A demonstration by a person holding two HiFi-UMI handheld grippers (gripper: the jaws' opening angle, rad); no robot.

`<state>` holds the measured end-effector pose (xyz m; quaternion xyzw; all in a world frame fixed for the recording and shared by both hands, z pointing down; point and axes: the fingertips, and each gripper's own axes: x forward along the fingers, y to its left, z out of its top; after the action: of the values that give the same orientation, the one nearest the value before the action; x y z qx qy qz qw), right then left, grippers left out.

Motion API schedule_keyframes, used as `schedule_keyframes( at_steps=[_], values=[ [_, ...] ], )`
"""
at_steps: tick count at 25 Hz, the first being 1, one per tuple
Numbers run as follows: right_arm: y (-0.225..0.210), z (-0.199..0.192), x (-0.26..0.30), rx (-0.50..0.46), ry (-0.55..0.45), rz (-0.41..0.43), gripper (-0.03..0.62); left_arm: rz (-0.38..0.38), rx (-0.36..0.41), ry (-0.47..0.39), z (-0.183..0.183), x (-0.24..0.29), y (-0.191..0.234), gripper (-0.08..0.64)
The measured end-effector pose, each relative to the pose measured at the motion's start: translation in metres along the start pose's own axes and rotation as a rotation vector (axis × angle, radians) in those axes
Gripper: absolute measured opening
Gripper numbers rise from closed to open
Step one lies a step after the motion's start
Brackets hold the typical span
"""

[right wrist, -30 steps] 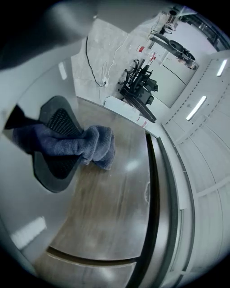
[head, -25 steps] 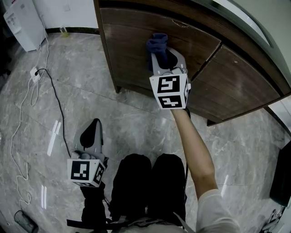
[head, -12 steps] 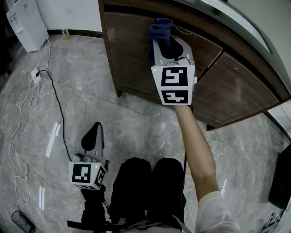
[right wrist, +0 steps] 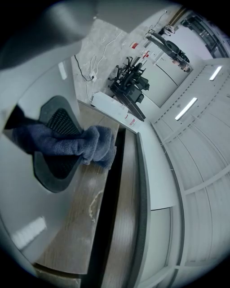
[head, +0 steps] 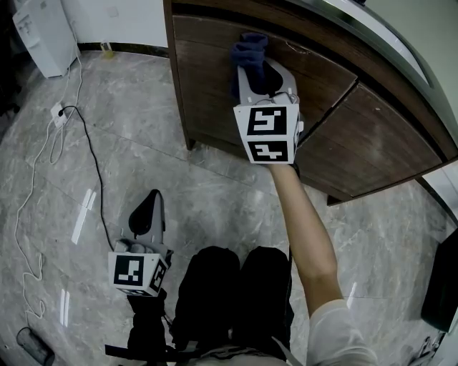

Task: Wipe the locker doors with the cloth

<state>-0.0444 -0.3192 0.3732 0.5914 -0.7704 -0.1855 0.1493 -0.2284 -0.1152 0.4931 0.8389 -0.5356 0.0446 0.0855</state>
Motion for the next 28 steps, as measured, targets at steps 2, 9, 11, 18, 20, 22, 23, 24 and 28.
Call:
schedule_keyframes(
  at_steps=[2, 9, 11, 18, 20, 22, 23, 24, 28],
  values=[
    [0.008, -0.011, 0.001, 0.0, 0.017, 0.008, 0.109, 0.003, 0.0, 0.001, -0.001, -0.001, 0.002, 0.0],
    [0.042, -0.059, 0.009, 0.015, 0.107, 0.047, 0.11, 0.017, 0.001, 0.005, -0.002, -0.007, 0.012, 0.0],
    [0.052, -0.072, 0.012, 0.015, 0.121, 0.061, 0.11, 0.021, 0.002, 0.005, -0.002, -0.009, 0.016, 0.0],
    [0.088, -0.126, 0.016, 0.013, 0.22, 0.097, 0.11, 0.041, -0.001, 0.011, -0.005, -0.017, 0.028, 0.0],
    [0.098, -0.141, 0.018, 0.02, 0.25, 0.113, 0.11, 0.045, -0.001, 0.01, -0.006, -0.018, 0.031, 0.0],
    [0.108, -0.156, 0.019, 0.031, 0.281, 0.129, 0.109, 0.048, -0.002, 0.012, -0.007, -0.02, 0.034, 0.0],
    [0.113, -0.163, 0.019, 0.037, 0.297, 0.137, 0.109, 0.05, -0.003, 0.013, -0.007, -0.02, 0.035, 0.0],
    [0.118, -0.171, 0.02, 0.044, 0.313, 0.145, 0.11, 0.051, -0.005, 0.013, -0.008, -0.02, 0.037, 0.0],
    [0.135, -0.197, 0.023, 0.051, 0.368, 0.178, 0.109, 0.059, -0.013, 0.014, -0.01, -0.022, 0.043, 0.0]
  ],
)
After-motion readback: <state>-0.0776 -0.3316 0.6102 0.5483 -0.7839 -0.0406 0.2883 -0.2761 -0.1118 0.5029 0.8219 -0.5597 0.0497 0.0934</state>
